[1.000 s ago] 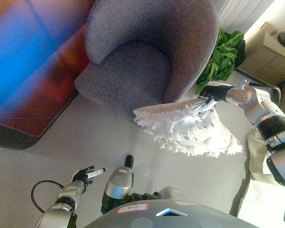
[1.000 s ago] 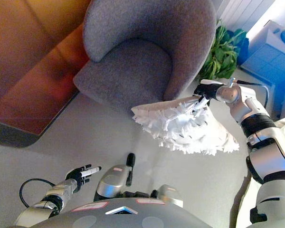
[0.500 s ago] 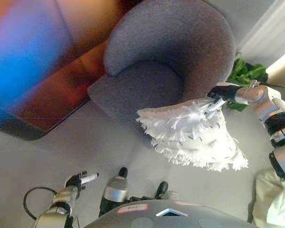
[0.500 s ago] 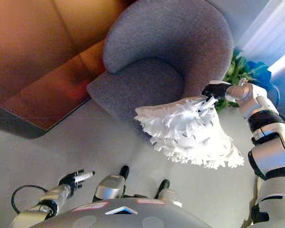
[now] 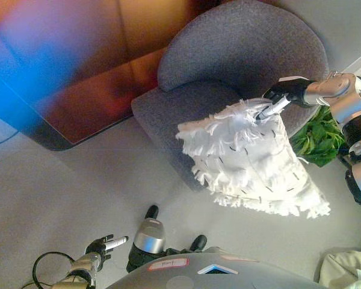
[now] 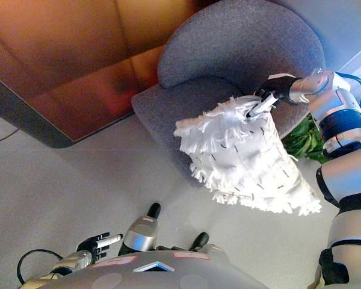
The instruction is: Pick up the pillow and put it on the sofa.
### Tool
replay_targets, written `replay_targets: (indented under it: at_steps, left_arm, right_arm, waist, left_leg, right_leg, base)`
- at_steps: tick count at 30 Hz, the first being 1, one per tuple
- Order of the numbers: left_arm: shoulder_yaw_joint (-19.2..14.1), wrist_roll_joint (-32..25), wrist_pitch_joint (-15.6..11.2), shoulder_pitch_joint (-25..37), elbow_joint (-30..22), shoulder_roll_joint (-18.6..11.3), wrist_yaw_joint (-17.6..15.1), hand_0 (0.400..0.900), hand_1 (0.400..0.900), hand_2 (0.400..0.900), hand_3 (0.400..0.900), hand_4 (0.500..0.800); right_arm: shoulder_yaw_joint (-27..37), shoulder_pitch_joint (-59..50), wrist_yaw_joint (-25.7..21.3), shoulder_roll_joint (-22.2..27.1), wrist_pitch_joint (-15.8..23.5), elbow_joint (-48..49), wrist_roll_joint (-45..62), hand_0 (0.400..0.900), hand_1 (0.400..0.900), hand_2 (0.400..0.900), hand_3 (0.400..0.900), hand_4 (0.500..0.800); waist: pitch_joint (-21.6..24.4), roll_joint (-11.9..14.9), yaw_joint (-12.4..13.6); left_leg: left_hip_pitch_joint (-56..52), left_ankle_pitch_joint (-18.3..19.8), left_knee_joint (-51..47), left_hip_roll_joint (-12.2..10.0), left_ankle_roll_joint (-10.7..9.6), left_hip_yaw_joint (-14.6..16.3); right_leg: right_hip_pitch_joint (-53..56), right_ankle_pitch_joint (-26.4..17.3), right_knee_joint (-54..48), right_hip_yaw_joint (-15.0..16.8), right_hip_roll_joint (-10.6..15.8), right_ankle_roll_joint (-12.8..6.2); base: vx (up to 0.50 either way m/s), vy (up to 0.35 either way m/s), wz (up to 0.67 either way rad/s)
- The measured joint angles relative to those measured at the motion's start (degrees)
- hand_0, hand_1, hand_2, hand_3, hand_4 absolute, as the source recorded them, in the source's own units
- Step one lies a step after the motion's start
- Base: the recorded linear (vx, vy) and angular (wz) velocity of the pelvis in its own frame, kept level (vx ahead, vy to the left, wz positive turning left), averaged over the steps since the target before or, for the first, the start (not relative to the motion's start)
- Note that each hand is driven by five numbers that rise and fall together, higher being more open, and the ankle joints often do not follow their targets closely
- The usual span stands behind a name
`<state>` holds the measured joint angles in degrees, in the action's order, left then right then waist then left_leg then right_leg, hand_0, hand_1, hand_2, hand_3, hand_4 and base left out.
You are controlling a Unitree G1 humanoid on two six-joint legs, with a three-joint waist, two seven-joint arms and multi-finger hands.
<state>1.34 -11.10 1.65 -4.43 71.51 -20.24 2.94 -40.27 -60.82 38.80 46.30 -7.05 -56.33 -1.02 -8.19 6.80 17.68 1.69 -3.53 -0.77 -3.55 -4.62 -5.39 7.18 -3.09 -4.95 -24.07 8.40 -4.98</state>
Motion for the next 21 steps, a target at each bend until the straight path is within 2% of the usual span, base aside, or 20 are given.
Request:
replay_targets:
  at_steps: [4,20,21]
  left_arm:
    - [0.0,0.0,-0.02,-0.24,0.07,0.01,-0.02,0.9,0.9,0.9,0.9,0.8]
    - [0.14,-0.01,-0.53,-1.17,0.75,0.01,0.31,0.9,0.9,0.9,0.9,0.8]
    - [0.41,-0.01,-0.59,-1.16,0.7,0.01,0.43,0.9,0.9,0.9,0.9,0.8]
  right_arm:
    - [0.17,-0.86,-1.57,-0.88,-1.44,-2.41,1.34,0.4,0.4,0.4,0.4,0.5]
    - [-0.02,-5.9,-6.41,-0.65,-6.23,-11.19,-0.42,0.4,0.4,0.4,0.4,0.5]
    - [-0.02,-5.91,-7.47,-0.65,-6.3,-11.22,-1.14,0.9,0.9,0.9,0.9,0.8]
  waist:
    - [0.17,-0.19,0.14]
    - [0.81,-1.85,3.51]
    - [0.79,-1.94,3.64]
  left_leg:
    - [0.38,-0.12,0.11,0.21,0.0,-0.71]
    - [2.46,-0.62,0.52,0.46,-0.35,-3.25]
    - [2.58,-0.63,0.57,0.48,-0.37,-3.44]
  right_leg:
    - [0.21,0.1,-0.02,-0.33,0.02,-0.13]
    - [0.19,0.79,-0.06,-2.4,-0.22,-0.28]
    - [0.18,0.81,-0.06,-2.6,-0.22,-0.27]
  base:
    - [0.1,-0.019,0.16]
    - [0.05,-0.024,0.11]
    - [0.01,-0.026,0.06]
